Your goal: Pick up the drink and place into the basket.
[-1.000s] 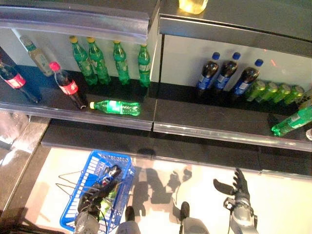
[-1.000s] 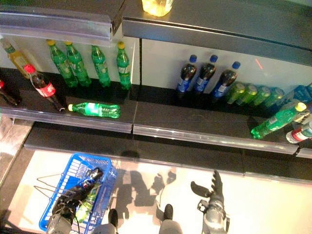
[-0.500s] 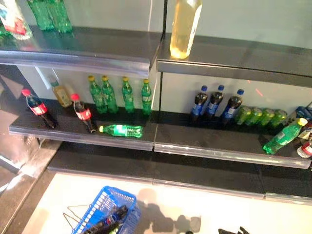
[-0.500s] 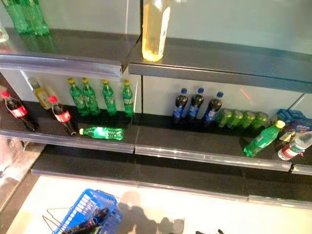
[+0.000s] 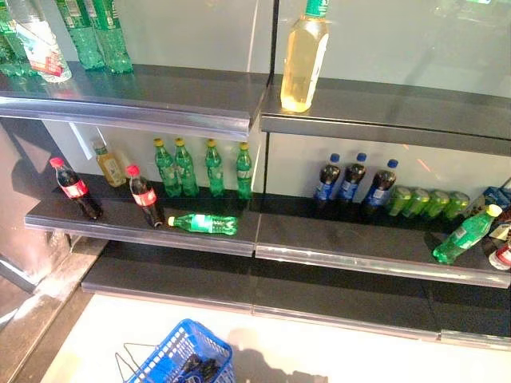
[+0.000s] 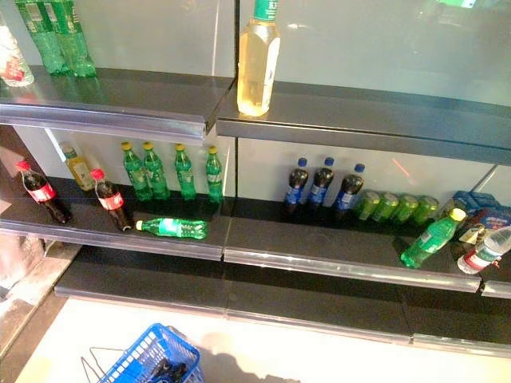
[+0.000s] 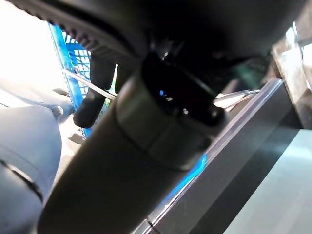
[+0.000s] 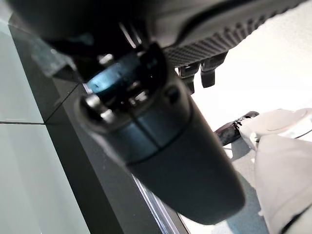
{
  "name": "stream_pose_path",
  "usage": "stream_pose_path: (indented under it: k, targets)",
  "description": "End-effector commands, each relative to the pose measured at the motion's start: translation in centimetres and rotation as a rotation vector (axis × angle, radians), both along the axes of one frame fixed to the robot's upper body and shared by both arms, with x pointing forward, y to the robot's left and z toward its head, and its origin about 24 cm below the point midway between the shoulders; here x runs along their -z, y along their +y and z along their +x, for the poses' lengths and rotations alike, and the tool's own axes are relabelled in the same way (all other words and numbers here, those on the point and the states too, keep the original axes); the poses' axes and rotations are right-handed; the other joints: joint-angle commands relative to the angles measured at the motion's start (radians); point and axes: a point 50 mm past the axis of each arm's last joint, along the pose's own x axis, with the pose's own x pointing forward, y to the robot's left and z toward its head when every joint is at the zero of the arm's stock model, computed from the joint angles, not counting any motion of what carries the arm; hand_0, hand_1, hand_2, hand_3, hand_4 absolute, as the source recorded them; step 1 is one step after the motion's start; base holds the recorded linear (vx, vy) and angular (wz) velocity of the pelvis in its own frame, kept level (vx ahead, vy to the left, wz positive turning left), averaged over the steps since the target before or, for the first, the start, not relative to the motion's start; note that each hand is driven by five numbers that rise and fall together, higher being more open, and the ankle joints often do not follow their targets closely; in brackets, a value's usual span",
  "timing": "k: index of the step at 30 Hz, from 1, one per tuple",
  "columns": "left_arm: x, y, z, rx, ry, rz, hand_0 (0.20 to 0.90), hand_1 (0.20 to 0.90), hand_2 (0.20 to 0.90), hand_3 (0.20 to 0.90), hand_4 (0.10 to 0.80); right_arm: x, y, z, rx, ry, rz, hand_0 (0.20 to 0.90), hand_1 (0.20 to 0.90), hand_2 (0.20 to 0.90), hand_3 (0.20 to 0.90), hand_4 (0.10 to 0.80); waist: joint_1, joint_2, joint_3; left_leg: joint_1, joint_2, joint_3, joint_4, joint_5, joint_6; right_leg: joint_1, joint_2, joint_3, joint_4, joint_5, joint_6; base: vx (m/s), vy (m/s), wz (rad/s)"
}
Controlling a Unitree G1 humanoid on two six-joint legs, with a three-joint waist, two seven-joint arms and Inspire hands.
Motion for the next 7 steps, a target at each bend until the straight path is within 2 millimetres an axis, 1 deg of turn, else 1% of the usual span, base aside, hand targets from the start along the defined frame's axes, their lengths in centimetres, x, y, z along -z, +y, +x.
stream_pose_path:
  k: [1, 7]
  targets:
    - [-2.02, 2.37, 5.19, 0.052, -0.220, 0.057, 0.300, 0.300, 0.300, 0.200, 0.100, -1.69, -4.27, 1.91, -0.038, -0.027, -0.116, 0.900, 0.900, 0.900, 0.900, 0.800, 0.026, 0.073, -0.002, -0.037, 0.021, -0.092, 0.023, -0.040, 0.006, 0.010, -0.042, -0.026, 0.097, -0.074, 0.019, 0.000, 0.000, 0.00]
    - [-2.01, 2.23, 5.35, 0.059, -0.223, 0.048, 0.300, 0.300, 0.300, 0.200, 0.100, -1.70, -4.26, 2.05, -0.038, -0.030, -0.111, 0.900, 0.900, 0.900, 0.900, 0.800, 0.030, 0.073, -0.002, -0.041, 0.020, -0.096, 0.021, -0.039, 0.007, 0.007, -0.042, -0.029, 0.098, -0.074, 0.019, 0.000, 0.000, 0.00]
